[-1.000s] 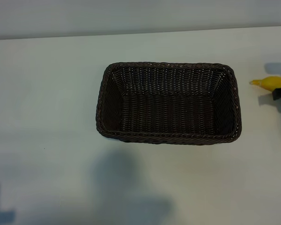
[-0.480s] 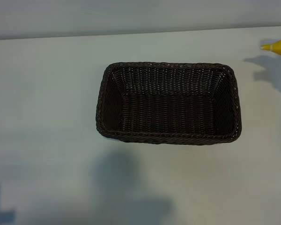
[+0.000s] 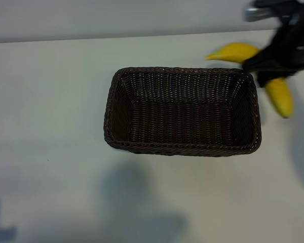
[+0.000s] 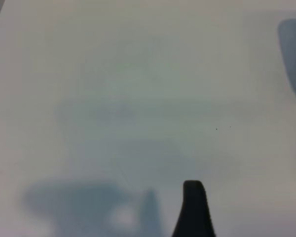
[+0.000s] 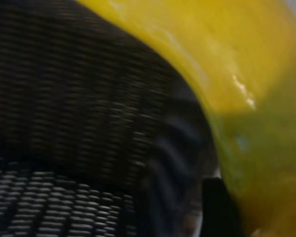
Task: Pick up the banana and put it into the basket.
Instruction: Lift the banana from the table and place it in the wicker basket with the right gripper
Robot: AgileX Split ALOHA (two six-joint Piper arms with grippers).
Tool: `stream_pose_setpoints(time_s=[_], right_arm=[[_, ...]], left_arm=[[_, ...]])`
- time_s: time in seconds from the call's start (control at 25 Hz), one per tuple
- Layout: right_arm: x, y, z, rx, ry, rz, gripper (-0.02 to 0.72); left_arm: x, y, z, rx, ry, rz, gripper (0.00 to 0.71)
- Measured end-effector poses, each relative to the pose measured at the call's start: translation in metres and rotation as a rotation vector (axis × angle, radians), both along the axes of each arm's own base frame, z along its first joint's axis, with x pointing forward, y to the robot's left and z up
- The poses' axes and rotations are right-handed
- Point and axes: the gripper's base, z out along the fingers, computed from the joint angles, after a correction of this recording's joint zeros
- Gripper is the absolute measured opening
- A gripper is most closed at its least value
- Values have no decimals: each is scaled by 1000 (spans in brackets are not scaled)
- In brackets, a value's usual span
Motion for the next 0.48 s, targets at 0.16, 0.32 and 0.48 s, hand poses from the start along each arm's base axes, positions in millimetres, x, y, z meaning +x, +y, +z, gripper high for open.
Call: stream_pose_setpoints(time_s=[0.16,0.32,0.48], right_arm=[[-3,52,8,6,-54,151,418],[-8,92,-5,-38,-59,309,418],[-13,115,-20,-81,-67,445,418]], left_arm=[[0,0,0,0,0,0,569],[0,0,0,0,0,0,569],[0,0,0,0,0,0,569]])
